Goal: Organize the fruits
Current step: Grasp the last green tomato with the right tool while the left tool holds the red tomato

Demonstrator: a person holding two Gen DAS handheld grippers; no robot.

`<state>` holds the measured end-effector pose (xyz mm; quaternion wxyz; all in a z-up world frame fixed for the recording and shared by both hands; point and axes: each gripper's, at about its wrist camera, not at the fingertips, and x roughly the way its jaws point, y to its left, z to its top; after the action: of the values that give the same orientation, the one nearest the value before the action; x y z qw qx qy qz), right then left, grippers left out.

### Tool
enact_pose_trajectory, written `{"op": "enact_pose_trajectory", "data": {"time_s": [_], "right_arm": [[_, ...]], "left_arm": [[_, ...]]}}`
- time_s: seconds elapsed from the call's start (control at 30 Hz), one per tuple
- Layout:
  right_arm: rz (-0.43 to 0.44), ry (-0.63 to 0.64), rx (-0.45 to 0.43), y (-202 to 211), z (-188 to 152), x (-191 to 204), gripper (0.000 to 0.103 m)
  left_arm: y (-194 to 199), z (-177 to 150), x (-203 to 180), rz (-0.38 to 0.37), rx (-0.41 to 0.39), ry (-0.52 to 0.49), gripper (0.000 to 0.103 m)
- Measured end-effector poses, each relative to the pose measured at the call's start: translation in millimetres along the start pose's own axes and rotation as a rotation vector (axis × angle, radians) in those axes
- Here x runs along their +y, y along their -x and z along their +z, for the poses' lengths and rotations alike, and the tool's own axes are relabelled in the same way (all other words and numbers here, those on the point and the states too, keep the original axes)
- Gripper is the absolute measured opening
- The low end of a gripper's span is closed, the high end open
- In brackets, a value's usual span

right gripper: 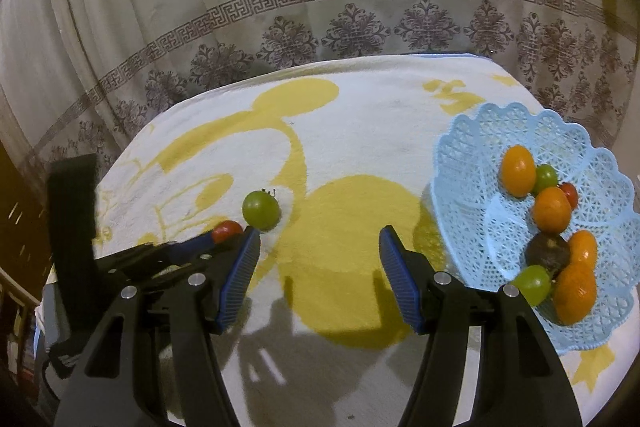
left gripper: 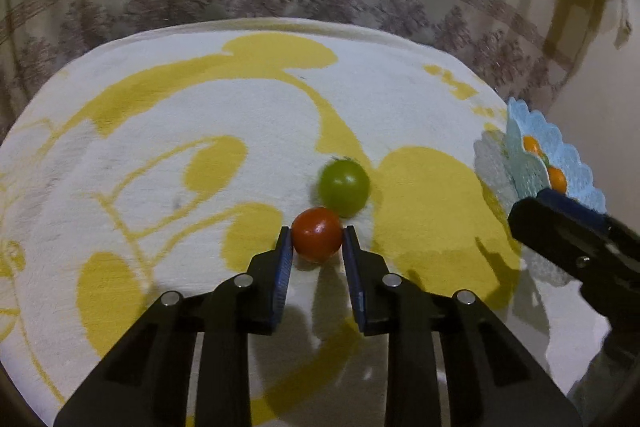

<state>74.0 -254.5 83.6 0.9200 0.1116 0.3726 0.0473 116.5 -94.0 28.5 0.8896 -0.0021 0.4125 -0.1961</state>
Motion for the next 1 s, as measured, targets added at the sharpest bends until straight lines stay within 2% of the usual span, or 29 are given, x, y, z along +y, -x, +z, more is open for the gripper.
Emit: {"op": "enact_pose_trajectory", "data": {"time_s": [0.2, 0.37, 0.47, 0.6, 0.83, 1.0], "right_arm": [[0.044, 0.03, 0.057, -25, 8, 13, 0.064], [0.077, 0.074, 0.105, -53, 14, 31, 0.064], [0.077, 0.107, 0.123, -67, 16, 41, 0.062], [0.063, 0.136, 0.164, -89, 18, 49, 0.052], [0.044, 0.143, 0.199, -117, 19, 54, 0.042], [0.028, 0.149, 0.188, -119, 19, 54, 0.035]], "left_arm": [[18, 4, 23, 0.133, -0.051, 0.047, 0.026], [21, 6, 35, 0.205, -0.078, 0.059, 0.026], [24, 5, 40, 0.201, -0.082, 0.073, 0.026], [26, 6, 45, 0.21, -0.09, 0.085, 0.026], [27, 4, 45, 0.205, -0.09, 0.097, 0.026], [27, 3, 44, 0.198, -0.091, 0.094, 0.026]]}}
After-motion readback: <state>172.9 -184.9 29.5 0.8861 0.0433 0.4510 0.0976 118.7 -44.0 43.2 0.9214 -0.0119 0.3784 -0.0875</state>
